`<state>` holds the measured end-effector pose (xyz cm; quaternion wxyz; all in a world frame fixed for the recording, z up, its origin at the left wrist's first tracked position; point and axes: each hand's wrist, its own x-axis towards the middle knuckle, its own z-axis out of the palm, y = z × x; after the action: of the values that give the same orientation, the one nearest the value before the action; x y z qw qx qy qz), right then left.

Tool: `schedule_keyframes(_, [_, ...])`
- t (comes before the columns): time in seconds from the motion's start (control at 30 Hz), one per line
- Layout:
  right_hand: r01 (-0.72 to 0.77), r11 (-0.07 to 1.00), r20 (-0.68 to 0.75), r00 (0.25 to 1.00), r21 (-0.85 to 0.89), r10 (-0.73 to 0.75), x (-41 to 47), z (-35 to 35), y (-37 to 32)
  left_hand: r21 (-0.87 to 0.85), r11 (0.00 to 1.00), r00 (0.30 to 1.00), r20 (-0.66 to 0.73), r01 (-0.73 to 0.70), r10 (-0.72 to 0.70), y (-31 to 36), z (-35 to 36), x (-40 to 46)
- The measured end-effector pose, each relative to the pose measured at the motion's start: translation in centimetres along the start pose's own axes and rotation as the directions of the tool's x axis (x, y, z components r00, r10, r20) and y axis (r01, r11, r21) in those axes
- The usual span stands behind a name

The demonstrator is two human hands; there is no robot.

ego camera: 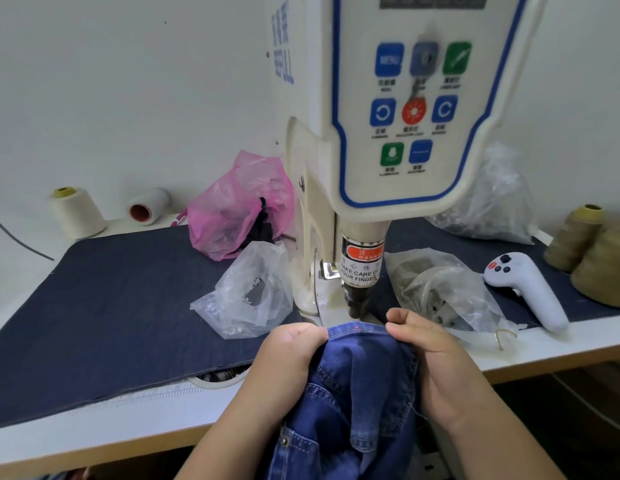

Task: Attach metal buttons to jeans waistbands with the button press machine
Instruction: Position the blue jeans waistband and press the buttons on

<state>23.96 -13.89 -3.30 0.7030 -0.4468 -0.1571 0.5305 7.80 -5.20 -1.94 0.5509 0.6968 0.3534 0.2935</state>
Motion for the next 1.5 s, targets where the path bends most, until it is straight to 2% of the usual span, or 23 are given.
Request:
schedule_keyframes(0.17, [0.037, 0.986, 0.064, 0.997, 0.16, -0.048, -0.3, -0.6, 0.5, -0.054, 0.997, 0.998, 0.036, 0.047, -0.045, 0.0, -0.1, 0.1])
schedule_keyframes(0.73, [0.092, 0.987, 0.087, 0.991, 0.134, -0.104, 0.5, -1.5, 1.4, -0.111, 0.989, 0.993, 0.081, 0.094, -0.085, 0.2, -0.2, -0.2])
schedule_keyframes(1.03, [0.114, 0.987, 0.05, 0.991, 0.109, -0.12, 0.4, -1.2, 1.3, -0.08, 0.995, 0.995, 0.075, 0.067, -0.061, 0.4, -0.3, -0.2])
schedule_keyframes(1.5, [0.123, 0.991, 0.072, 0.989, 0.056, -0.127, 0.0, -1.0, 1.0, -0.096, 0.991, 0.992, 0.094, 0.088, -0.079, 0.0, -0.4, -0.1])
